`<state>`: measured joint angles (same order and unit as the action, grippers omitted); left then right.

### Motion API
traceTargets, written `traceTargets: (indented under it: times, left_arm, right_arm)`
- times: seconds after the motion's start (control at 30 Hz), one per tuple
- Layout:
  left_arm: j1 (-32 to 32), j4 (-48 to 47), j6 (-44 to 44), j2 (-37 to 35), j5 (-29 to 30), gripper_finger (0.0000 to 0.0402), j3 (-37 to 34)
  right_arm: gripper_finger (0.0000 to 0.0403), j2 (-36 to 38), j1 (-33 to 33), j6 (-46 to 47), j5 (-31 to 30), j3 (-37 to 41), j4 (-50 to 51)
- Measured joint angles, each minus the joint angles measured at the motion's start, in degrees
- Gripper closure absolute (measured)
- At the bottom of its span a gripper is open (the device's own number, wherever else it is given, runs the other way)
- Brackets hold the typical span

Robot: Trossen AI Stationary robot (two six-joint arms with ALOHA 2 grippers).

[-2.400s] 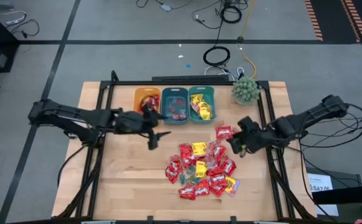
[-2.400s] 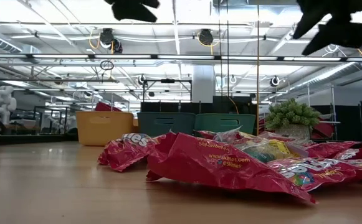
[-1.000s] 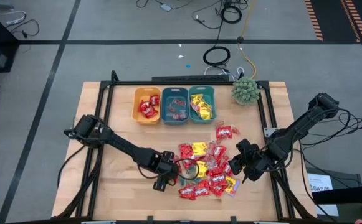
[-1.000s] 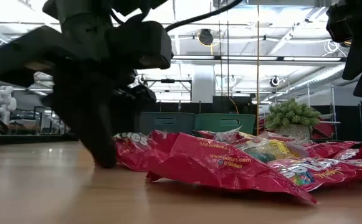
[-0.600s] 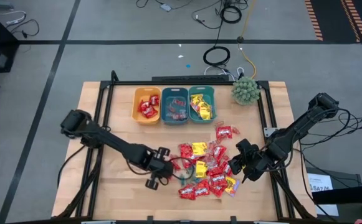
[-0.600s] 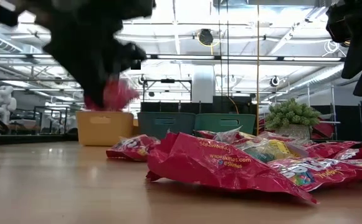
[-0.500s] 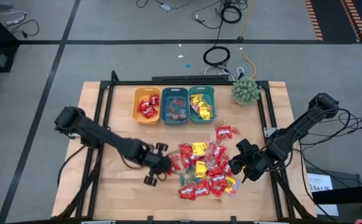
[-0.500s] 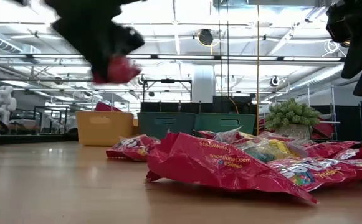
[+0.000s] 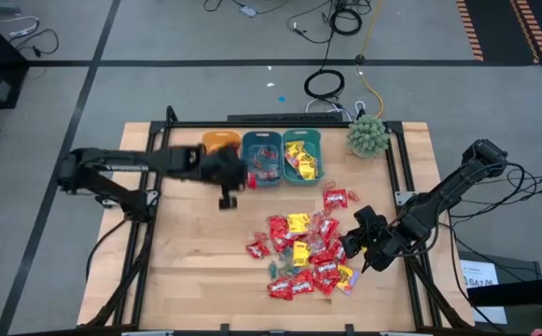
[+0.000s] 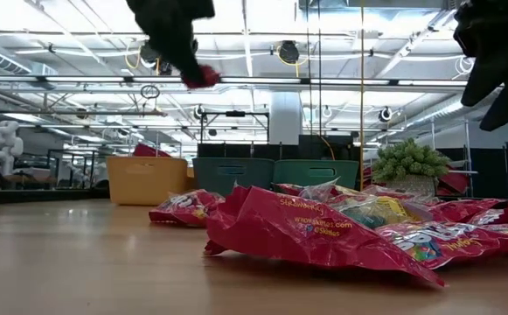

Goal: Sort candy
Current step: Put the red candy into the yellow bin

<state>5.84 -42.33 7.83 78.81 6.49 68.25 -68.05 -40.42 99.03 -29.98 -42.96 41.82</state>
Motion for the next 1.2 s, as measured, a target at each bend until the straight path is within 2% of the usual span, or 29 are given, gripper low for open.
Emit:
traceTargets:
  times: [0.1, 0.27, 0.47, 0.77, 1.2]
  left_arm:
    - [7.7, -1.8, 4.1, -1.3, -2.6, 0.0356, -0.7]
    - [21.6, 0.1, 7.4, -1.9, -10.3, 0.0356, -4.6]
    - [31.7, 1.6, 7.6, -1.9, -14.1, 0.0351, -8.9]
    - [39.0, 5.9, 9.1, -1.7, -13.3, 0.0247, -9.8]
    - [40.2, 4.5, 9.0, -1.6, -13.1, 0.0165, -9.8]
  right_arm:
    - [0.0204, 0.0, 0.3, 1.3, 0.0, 0.0, 0.0]
    - [0.0204, 0.0, 0.8, 1.4, 0.0, 0.0, 0.0]
    - [0.0204, 0.0, 1.5, 7.5, 0.0, 0.0, -0.1]
    - [0.0204, 0.0, 1.5, 14.4, 0.0, 0.0, -0.1]
    - [0.0204, 0.0, 1.5, 15.8, 0.0, 0.0, -1.2]
